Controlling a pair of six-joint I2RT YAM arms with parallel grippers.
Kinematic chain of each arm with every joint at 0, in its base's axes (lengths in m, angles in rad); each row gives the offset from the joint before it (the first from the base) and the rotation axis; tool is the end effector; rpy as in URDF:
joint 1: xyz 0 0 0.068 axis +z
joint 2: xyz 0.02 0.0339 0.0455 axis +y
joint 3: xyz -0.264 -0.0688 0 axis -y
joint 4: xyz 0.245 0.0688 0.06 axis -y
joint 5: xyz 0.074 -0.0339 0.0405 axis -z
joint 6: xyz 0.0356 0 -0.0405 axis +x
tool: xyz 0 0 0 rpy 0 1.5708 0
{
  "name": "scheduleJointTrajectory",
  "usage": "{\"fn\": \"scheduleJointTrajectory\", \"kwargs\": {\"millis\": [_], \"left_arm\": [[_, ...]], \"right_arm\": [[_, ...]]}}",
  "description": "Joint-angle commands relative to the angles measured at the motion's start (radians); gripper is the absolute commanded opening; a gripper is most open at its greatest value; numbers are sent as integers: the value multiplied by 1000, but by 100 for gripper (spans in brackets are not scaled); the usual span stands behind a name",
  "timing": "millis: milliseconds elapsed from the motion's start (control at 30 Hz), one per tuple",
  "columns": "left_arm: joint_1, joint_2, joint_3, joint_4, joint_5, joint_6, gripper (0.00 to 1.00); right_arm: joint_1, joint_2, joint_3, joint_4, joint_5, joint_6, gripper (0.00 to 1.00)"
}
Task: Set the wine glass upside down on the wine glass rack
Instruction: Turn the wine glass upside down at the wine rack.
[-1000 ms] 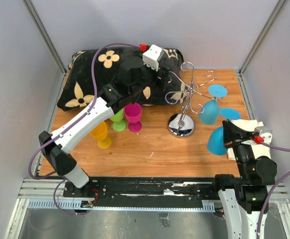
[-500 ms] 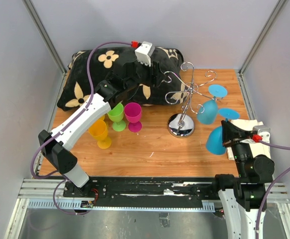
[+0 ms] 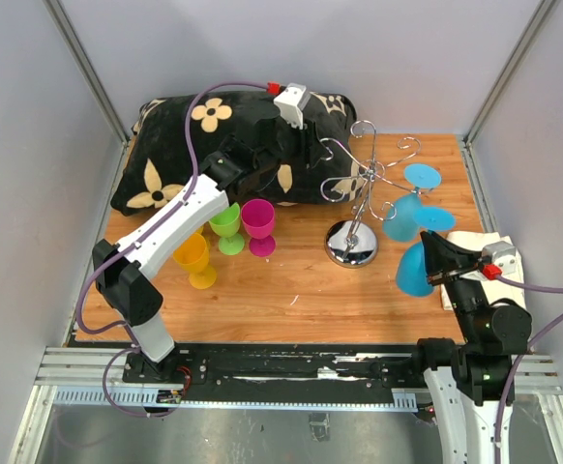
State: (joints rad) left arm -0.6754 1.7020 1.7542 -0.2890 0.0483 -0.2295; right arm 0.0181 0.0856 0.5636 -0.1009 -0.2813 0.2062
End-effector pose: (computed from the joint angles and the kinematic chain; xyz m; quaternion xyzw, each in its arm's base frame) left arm 0.3131 -0.2530 0.4222 0.1882 0.7627 -0.2874 0.5479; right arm 0.0473 0.0107 0.3419 -0.0632 0.5649 0.1699 0.8050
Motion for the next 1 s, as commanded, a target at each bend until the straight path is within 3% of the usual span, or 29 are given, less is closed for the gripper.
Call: {"fn": "scheduleJointTrajectory", "kwargs": {"millis": [0, 300, 467, 967], "left_arm": [[8, 10, 39, 2, -4, -6, 43], [8, -5, 9, 8, -5, -2, 12], [8, -13, -15, 12, 0, -2, 1], [23, -37, -103, 33, -30, -39, 1]], "right_arm": [[9, 14, -25, 107, -71, -36, 1], [9, 62, -70, 224, -162, -26, 1], [8, 95, -91, 298, -193, -11, 1], [9, 174, -205, 630, -322, 70, 1]]}}
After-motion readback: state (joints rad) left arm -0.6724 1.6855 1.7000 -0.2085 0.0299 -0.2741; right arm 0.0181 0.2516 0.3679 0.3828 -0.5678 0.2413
